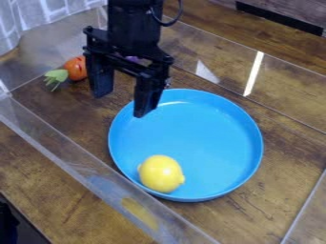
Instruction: Remove the purple eggplant from the blue tray and put it on the table
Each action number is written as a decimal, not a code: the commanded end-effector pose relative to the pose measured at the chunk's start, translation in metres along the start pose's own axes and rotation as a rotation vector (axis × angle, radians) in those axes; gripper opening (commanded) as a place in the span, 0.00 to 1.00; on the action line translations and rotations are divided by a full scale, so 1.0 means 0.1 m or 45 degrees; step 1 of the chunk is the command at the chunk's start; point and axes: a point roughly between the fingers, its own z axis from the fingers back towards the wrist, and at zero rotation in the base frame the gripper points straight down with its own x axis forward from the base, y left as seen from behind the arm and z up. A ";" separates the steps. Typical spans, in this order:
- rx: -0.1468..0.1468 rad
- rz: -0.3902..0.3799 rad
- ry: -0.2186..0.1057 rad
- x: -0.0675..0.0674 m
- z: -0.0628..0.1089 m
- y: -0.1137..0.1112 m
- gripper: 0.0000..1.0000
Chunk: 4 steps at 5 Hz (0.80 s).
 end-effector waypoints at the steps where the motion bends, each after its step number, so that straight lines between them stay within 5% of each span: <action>1: -0.001 0.029 -0.080 0.04 0.15 -0.01 1.00; 3: -0.011 0.112 -0.065 0.04 0.09 -0.01 1.00; 4: -0.014 0.127 -0.057 0.01 -0.08 0.13 1.00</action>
